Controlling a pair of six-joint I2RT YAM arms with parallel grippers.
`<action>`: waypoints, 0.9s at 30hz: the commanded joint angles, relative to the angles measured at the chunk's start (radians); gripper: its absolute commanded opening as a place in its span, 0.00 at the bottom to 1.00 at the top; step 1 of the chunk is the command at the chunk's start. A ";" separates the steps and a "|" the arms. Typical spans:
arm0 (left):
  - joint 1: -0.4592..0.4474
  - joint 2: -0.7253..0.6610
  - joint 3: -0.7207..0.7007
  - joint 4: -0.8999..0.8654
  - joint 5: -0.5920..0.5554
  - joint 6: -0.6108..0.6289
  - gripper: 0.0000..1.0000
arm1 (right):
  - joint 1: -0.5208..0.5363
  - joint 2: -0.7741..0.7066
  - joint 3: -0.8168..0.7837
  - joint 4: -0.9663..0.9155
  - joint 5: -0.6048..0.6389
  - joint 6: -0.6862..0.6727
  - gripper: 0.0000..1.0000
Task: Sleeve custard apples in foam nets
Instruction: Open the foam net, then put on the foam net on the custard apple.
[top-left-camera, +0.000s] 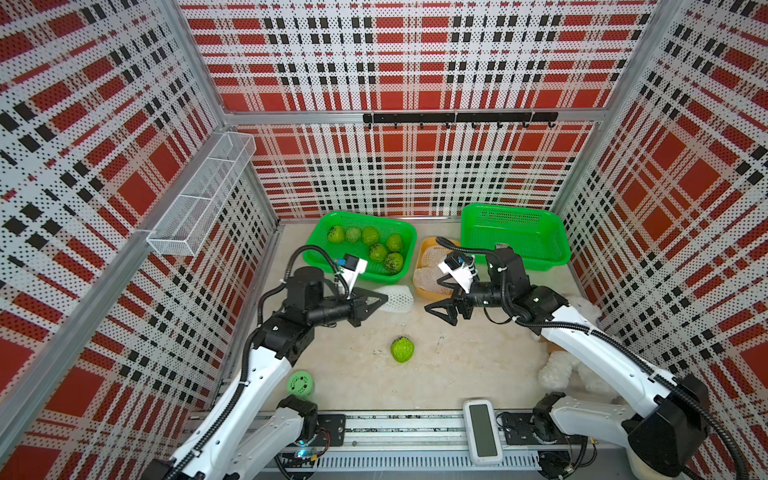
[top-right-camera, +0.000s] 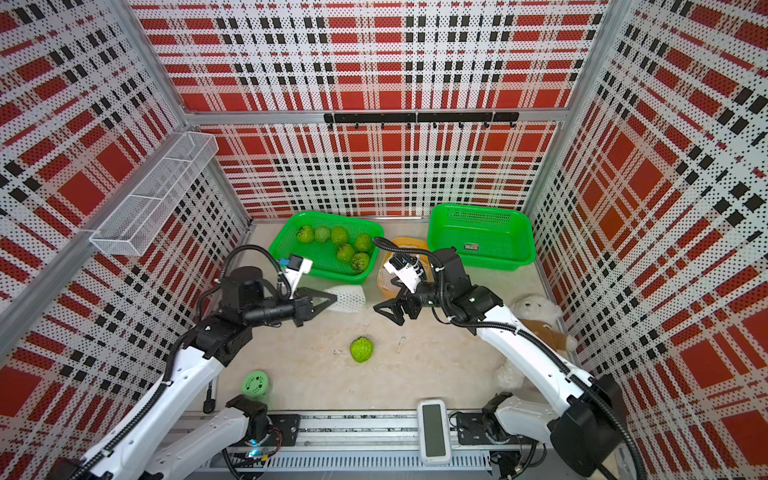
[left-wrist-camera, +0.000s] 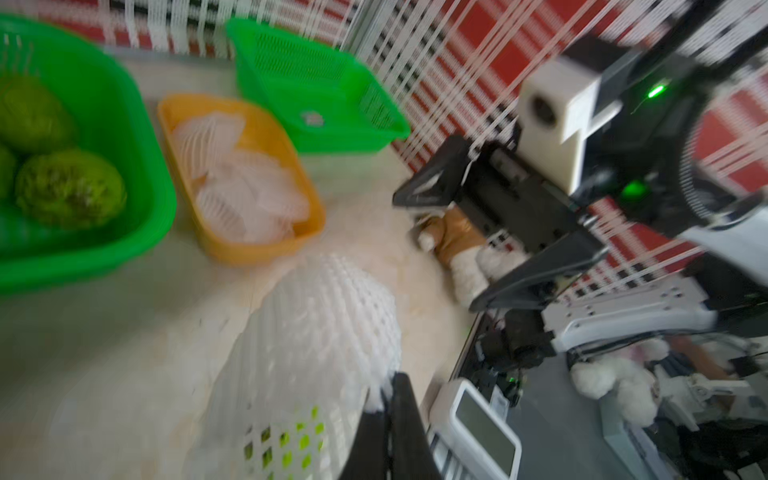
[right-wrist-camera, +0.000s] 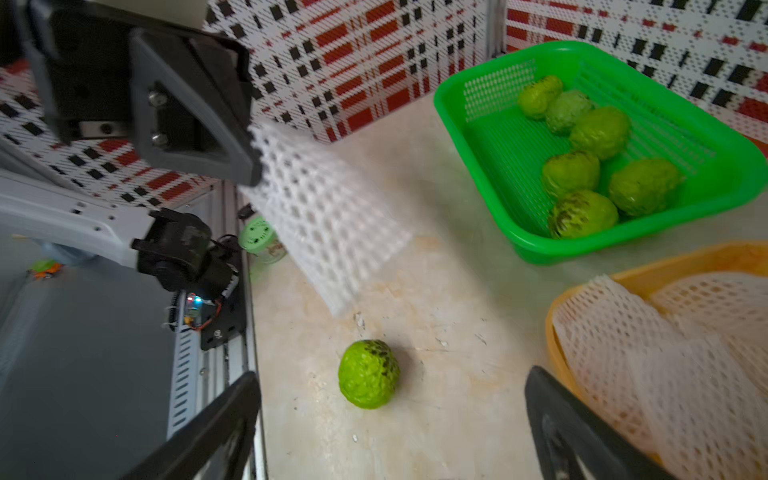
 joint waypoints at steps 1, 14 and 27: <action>-0.121 0.071 0.114 -0.338 -0.322 0.081 0.00 | 0.002 0.004 -0.043 -0.002 0.136 -0.027 1.00; -0.308 0.280 0.130 -0.376 -0.452 0.015 0.00 | 0.052 -0.048 -0.281 0.278 0.168 0.023 1.00; -0.328 0.350 0.038 -0.134 -0.359 -0.044 0.00 | 0.141 -0.029 -0.483 0.618 0.087 -0.047 1.00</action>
